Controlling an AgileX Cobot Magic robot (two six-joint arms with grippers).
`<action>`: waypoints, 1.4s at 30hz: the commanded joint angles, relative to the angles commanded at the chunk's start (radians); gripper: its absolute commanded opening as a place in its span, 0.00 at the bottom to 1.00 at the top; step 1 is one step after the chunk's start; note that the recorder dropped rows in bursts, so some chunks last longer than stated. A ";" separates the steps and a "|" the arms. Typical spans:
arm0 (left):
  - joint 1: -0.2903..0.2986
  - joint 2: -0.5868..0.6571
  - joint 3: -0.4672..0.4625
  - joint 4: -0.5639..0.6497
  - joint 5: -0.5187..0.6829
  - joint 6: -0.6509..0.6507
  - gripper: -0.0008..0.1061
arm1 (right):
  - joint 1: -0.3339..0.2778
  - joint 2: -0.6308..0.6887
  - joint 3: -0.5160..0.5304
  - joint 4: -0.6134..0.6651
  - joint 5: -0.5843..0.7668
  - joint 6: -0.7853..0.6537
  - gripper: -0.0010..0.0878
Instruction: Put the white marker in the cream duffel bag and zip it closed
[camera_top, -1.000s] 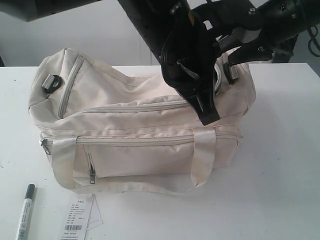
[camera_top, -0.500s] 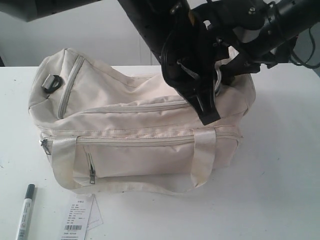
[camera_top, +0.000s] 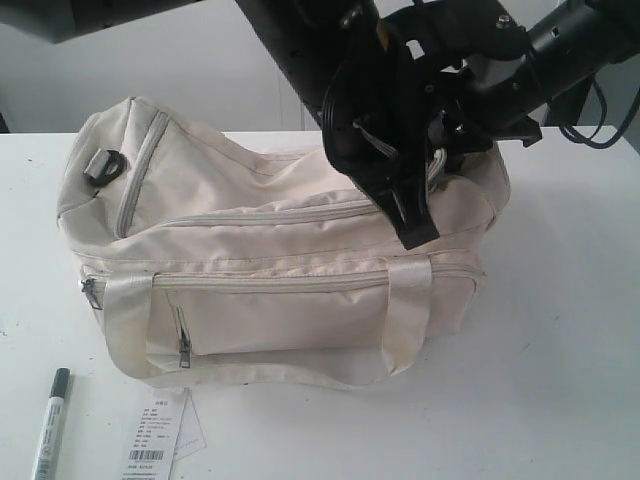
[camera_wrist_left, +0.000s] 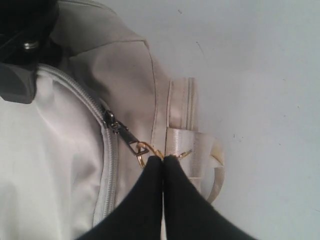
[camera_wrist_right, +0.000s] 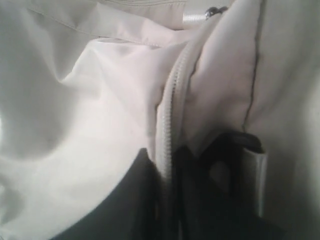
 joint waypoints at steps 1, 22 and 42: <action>0.000 0.000 0.000 0.000 0.000 0.000 0.01 | 0.000 0.000 0.000 0.000 -0.005 0.000 0.01; 0.000 0.000 0.000 0.006 0.092 0.004 0.01 | 0.000 0.000 0.000 0.000 -0.008 0.000 0.01; 0.000 0.000 0.000 0.027 0.181 0.000 0.01 | 0.000 0.000 0.000 0.000 -0.014 -0.012 0.01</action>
